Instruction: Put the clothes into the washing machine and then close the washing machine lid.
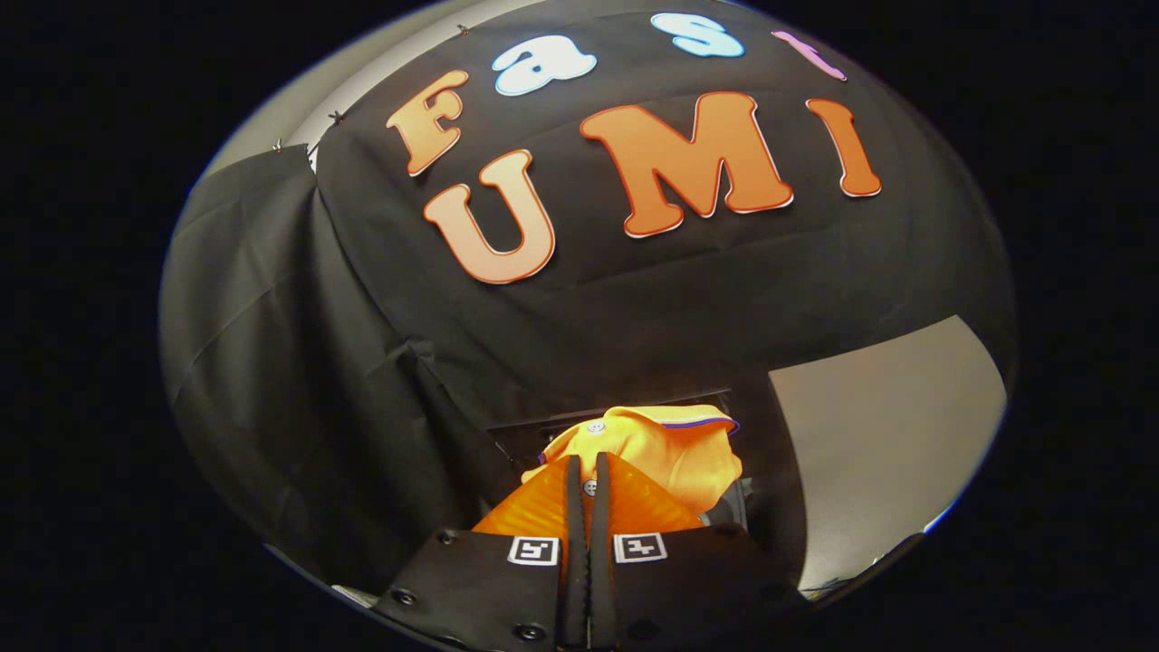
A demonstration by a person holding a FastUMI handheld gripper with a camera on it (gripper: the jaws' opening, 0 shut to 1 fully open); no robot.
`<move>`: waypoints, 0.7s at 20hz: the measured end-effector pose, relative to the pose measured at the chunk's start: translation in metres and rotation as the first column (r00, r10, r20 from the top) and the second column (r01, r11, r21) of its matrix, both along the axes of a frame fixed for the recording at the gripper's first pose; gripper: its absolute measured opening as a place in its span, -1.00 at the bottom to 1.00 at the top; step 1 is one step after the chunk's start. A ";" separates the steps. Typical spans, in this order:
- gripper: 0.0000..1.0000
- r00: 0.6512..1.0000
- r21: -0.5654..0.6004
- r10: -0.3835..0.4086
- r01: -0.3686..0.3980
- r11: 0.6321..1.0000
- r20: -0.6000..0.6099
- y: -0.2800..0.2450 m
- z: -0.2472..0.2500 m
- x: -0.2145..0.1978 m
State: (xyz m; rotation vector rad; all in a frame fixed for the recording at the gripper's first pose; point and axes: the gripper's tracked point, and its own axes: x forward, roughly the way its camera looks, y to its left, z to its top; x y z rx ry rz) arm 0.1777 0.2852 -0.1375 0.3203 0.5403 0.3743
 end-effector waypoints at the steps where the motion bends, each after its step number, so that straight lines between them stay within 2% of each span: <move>1: -0.83 1.000 -0.001 0.011 -0.011 1.000 -0.010 0.010 -0.007 0.002; 6: -0.82 0.996 -0.024 0.059 -0.061 0.998 -0.065 0.046 -0.049 0.008; 14: -0.82 0.976 -0.061 0.059 -0.073 0.995 -0.209 0.075 -0.152 0.027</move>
